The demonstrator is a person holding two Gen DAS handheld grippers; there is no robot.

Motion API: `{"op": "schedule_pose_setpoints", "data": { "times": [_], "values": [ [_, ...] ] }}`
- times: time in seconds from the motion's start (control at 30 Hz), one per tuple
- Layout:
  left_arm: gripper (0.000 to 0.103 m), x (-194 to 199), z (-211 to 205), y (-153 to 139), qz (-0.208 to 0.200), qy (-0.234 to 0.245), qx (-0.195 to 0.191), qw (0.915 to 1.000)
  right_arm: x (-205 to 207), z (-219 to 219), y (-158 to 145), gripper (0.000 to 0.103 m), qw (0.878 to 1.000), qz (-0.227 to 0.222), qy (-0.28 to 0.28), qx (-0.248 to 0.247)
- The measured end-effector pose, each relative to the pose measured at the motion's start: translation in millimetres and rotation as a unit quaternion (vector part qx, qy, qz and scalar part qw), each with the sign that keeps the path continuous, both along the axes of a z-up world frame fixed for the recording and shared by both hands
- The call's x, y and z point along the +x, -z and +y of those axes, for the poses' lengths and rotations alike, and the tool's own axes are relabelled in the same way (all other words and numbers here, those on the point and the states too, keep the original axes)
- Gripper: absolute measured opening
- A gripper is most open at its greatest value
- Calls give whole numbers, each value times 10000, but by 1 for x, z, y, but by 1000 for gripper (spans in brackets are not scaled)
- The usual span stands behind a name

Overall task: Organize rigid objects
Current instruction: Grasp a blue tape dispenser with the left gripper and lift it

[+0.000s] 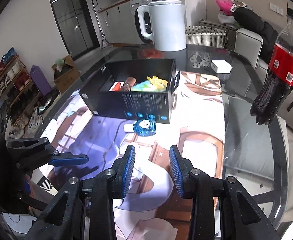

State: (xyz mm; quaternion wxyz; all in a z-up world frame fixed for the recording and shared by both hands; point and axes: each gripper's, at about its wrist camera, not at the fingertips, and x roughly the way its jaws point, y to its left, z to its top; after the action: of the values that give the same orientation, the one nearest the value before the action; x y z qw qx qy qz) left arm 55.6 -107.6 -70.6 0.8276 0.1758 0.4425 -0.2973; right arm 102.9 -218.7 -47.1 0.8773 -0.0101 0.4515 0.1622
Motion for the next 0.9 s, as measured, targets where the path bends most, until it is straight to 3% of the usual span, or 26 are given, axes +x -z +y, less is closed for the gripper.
{"op": "schedule_pose_setpoints", "data": {
  "times": [0.3,0.33,0.37,0.4,0.53,0.73,0.9],
  "values": [
    [48,6,-12,18,139,-23,404,9991,2,12,9,36,9998,142,-133,-16],
    [45,9,-10,18,175,-66,353,9992,3,13,11,36,9998,146,-157,3],
    [34,12,-8,18,227,-107,312,9992,4,15,12,36,9997,151,-182,-20],
    [34,15,-6,17,261,-173,286,9991,6,16,15,36,9997,150,-196,-60],
    [34,32,11,18,292,-709,316,9966,14,21,24,36,9995,205,-242,-10],
    [34,60,45,21,246,-1583,391,9863,29,28,30,36,9997,162,-181,-70],
    [34,79,59,23,197,-1775,445,9829,44,32,32,46,9998,137,-109,-45]
  ]
}}
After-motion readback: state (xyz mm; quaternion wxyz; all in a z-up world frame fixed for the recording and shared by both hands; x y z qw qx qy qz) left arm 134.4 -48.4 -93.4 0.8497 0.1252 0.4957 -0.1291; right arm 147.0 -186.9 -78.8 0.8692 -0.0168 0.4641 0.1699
